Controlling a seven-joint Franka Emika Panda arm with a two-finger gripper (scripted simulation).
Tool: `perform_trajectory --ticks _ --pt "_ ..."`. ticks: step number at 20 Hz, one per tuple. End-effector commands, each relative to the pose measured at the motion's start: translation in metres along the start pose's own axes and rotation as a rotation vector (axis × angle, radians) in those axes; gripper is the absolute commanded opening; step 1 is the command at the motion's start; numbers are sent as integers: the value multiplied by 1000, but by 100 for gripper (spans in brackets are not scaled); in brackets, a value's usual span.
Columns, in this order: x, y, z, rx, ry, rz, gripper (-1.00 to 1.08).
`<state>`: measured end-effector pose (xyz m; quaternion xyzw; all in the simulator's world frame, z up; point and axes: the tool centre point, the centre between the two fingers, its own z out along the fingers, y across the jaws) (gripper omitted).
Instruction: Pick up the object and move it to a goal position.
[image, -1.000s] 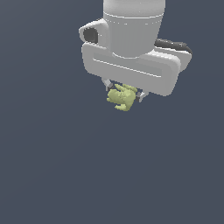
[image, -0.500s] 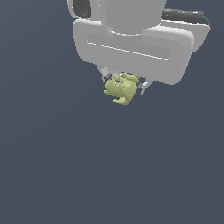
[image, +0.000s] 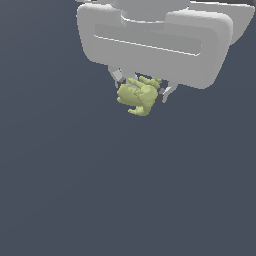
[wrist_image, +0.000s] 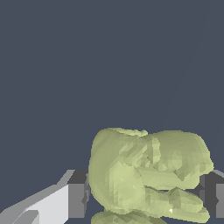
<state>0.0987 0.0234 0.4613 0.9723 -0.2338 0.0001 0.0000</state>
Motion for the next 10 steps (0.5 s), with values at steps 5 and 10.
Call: perform_trajectory --ticks 5,10 --pt "2 0 -4 0 0 0 -100" --pt "2 0 -5 0 0 0 -100"
